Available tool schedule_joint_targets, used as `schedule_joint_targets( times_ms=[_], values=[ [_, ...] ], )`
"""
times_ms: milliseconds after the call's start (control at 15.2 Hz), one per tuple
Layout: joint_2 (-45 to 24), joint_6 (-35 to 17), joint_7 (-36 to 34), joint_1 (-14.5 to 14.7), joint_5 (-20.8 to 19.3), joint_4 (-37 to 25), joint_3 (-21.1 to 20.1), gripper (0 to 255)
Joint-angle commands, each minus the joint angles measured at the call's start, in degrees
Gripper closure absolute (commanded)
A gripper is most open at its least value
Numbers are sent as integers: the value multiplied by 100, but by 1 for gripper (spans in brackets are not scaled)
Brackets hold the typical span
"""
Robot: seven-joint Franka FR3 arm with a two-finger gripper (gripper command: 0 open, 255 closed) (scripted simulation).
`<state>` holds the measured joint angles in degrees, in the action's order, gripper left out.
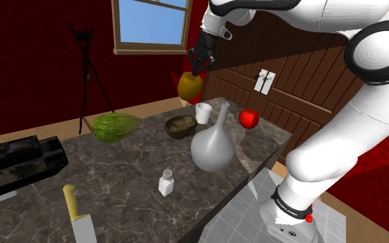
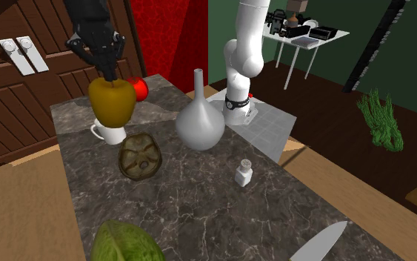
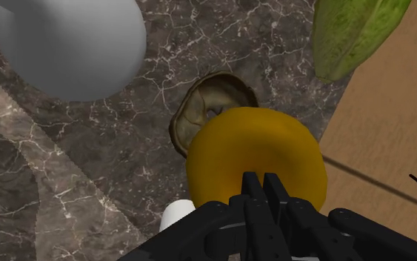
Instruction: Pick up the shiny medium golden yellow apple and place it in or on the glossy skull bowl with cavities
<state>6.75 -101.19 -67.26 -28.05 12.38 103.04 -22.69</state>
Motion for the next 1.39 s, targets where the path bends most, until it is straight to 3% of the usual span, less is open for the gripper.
schedule_joint_targets(
  times_ms=[0, 990, 1320],
  values=[
    [40, -162, 33, 4, 22, 198, -2, 255],
    [-18, -1296, 205, 41, 84, 1289, -57, 255],
    [-27, -1347, 211, 43, 85, 1330, -60, 255]
  ],
)
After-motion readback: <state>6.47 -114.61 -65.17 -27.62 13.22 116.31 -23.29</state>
